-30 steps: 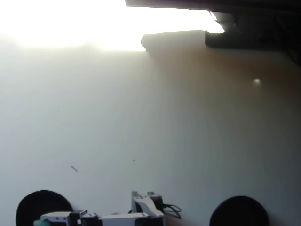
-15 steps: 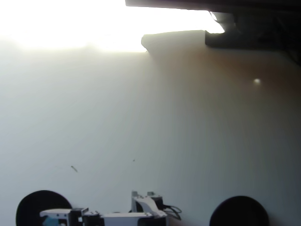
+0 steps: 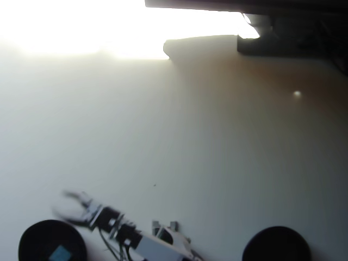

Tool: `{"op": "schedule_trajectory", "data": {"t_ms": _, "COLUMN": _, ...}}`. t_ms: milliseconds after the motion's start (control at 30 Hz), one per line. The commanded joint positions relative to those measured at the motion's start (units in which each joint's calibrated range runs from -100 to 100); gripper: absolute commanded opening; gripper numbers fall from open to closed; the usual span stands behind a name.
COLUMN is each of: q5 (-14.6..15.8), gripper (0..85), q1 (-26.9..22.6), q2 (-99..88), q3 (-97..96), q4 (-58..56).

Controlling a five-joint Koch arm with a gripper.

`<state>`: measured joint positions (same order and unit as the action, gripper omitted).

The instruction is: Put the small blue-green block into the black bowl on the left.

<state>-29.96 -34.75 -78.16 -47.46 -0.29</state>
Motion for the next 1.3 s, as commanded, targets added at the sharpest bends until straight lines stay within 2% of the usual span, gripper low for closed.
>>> {"op": "schedule_trajectory", "data": {"t_ms": 0, "q5": 4.25, "gripper": 29.4, "q1": 5.03, "q2": -5.03, "q3": 0.14, "q4": -0.32}}
{"op": "schedule_trajectory", "data": {"t_ms": 67, "q5": 6.35, "gripper": 29.4, "q1": 7.96, "q2": -7.6, "q3": -2.45, "q4": -0.4}}
{"op": "schedule_trajectory", "data": {"t_ms": 133, "q5": 10.45, "gripper": 29.4, "q1": 11.04, "q2": -10.17, "q3": -4.11, "q4": -1.86}}
{"op": "schedule_trajectory", "data": {"t_ms": 333, "q5": 16.8, "gripper": 29.4, "q1": 18.9, "q2": -14.56, "q3": -8.36, "q4": -6.4}}
{"op": "schedule_trajectory", "data": {"t_ms": 633, "q5": 26.18, "gripper": 29.4, "q1": 26.32, "q2": -16.59, "q3": -15.2, "q4": -8.67}}
{"op": "schedule_trajectory", "data": {"t_ms": 900, "q5": 29.45, "gripper": 29.5, "q1": 31.94, "q2": -18.95, "q3": -26.85, "q4": -7.62}}
{"op": "schedule_trajectory", "data": {"t_ms": 1267, "q5": 32.82, "gripper": 29.6, "q1": 34.82, "q2": -21.52, "q3": -36.64, "q4": -4.05}}
